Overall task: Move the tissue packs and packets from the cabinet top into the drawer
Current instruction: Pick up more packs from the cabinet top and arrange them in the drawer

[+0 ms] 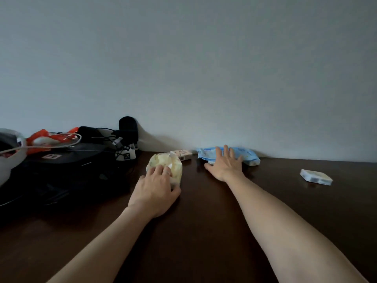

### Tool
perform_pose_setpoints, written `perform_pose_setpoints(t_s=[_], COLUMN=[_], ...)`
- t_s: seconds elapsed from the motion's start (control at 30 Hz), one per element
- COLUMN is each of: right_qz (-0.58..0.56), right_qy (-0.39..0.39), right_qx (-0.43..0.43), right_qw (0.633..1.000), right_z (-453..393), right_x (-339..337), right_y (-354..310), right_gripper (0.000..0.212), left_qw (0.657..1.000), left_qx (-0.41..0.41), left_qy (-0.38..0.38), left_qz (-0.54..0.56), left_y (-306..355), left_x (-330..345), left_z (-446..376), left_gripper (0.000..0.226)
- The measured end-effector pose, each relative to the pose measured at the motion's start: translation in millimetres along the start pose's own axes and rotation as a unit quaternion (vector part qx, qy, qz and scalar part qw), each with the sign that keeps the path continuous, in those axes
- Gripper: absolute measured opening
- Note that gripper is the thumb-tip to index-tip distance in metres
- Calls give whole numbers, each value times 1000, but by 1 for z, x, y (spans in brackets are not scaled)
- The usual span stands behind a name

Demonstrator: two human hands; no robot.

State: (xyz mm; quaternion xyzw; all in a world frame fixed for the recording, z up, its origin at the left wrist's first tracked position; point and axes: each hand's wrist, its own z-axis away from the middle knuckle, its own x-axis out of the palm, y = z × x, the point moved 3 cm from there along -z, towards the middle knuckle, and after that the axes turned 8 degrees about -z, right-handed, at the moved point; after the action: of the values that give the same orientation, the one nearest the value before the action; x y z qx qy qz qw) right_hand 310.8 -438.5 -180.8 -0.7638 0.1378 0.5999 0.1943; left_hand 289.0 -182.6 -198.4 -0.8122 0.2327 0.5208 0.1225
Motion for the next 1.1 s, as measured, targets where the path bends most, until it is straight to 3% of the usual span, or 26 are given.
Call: perform_pose_setpoints(t_s=[0.1,0.23,0.43,0.7,0.83,0.93,1.0,1.1], right_qz=[24,124,127,-7,-77,-196,-282,-336], right_qy=[14,58,70,108,132,193,230,301], right_qx=[7,-53,-94,-107,-103,-83,-86,-138], right_qw=[1000,989,985,988,983,958,927,882], right_z=[-25,-24,36,197,284,357,410,485], right_x=[9,-3,-21,-50,-74,-77,-68,-41], right_y=[-7,-20,-8,45,44,41,39,40], right_gripper=[70,36,27,30,30,37,40,20], left_qw=[1000,1000,1000,998,987,972,970,964], left_qx=[6,7,8,24,-4,-54,-36,-2], left_qy=[8,7,4,-24,5,70,127,193], left_qz=[5,18,23,54,162,218,204,185], left_y=[0,0,7,17,39,56,65,68], left_x=[6,5,-15,-60,-95,-115,-121,-112], left_z=[-7,-9,9,97,163,229,281,360], left_gripper=[52,50,42,39,31,29,28,28])
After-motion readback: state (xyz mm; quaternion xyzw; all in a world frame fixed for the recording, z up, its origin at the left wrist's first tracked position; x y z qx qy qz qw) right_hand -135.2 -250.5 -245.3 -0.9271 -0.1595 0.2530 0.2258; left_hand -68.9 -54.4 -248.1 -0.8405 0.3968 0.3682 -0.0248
